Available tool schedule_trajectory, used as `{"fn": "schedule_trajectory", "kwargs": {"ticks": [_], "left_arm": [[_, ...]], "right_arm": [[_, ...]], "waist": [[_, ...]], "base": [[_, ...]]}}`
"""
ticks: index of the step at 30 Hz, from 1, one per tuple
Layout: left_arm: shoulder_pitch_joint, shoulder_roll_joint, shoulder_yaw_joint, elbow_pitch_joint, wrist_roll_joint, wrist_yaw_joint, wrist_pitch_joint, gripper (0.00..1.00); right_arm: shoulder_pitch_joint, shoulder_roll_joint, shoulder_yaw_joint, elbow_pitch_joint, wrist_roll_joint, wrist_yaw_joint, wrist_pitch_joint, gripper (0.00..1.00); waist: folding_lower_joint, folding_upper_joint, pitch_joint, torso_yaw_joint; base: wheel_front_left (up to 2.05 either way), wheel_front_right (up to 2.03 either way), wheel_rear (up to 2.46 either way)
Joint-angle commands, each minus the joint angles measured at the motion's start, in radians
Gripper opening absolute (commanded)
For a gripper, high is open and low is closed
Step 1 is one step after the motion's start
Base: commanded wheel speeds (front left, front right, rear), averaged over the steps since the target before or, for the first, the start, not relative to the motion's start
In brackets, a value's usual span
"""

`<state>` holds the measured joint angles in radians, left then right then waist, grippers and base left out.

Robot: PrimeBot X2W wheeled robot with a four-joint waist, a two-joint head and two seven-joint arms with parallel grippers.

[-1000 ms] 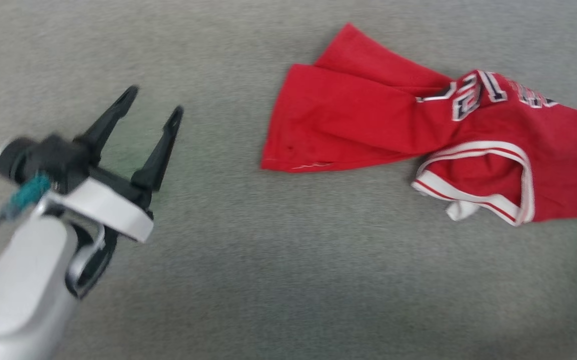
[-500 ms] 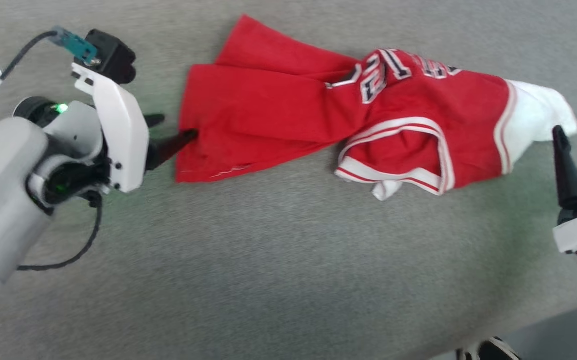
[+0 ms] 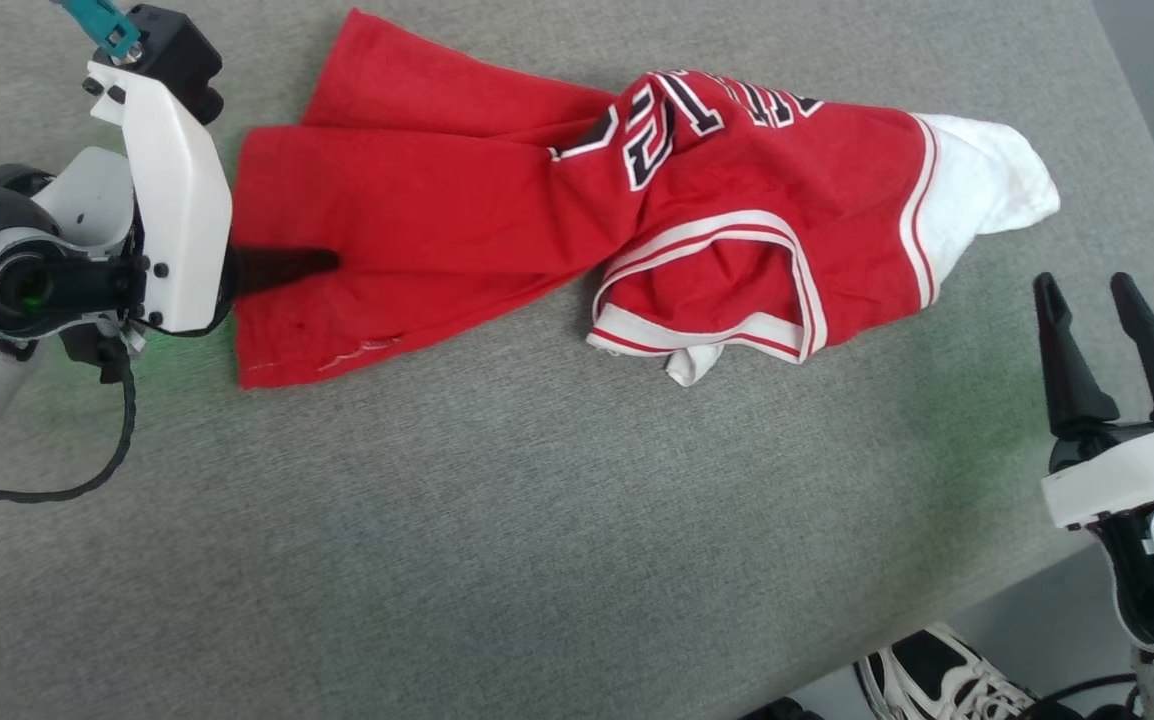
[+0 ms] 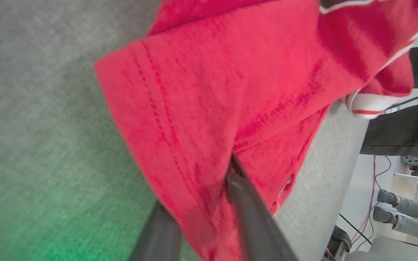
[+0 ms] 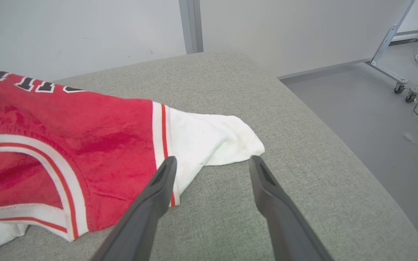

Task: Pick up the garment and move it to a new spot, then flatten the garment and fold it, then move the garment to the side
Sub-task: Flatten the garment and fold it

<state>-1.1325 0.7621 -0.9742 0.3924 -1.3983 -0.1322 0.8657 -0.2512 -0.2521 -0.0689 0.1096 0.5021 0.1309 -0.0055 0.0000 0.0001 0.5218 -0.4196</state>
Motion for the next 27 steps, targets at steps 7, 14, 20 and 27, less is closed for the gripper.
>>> {"fn": "schedule_trajectory", "kwargs": {"ticks": [7, 14, 20, 27], "left_arm": [[-0.109, -0.024, -0.008, 0.031, 0.134, 0.004, -0.151, 0.00], [-0.364, -0.135, 0.021, 0.185, 0.290, 0.003, -0.376, 0.00], [-0.523, -0.244, -0.010, 0.388, 0.438, 0.004, -0.558, 0.00], [-0.536, -0.332, -0.071, 0.598, 0.520, 0.012, -0.664, 0.59]], "right_arm": [[-0.010, 0.036, 0.036, 0.007, 0.000, 0.000, -0.033, 1.00], [-0.031, 0.072, 0.092, 0.044, 0.019, 0.000, -0.071, 1.00], [-0.052, 0.087, 0.145, 0.080, 0.039, 0.000, -0.105, 1.00], [-0.070, 0.101, 0.196, 0.121, 0.064, 0.000, -0.141, 1.00]], "waist": [[0.0000, -0.0001, 0.032, -0.040], [0.0000, -0.0001, 0.063, -0.090], [0.0000, -0.0001, 0.087, -0.134], [0.0000, -0.0001, 0.115, -0.166]], "base": [[0.00, 0.00, 0.00], [0.00, 0.00, 0.00], [0.00, 0.00, 0.00], [0.00, 0.00, 0.00]]}}
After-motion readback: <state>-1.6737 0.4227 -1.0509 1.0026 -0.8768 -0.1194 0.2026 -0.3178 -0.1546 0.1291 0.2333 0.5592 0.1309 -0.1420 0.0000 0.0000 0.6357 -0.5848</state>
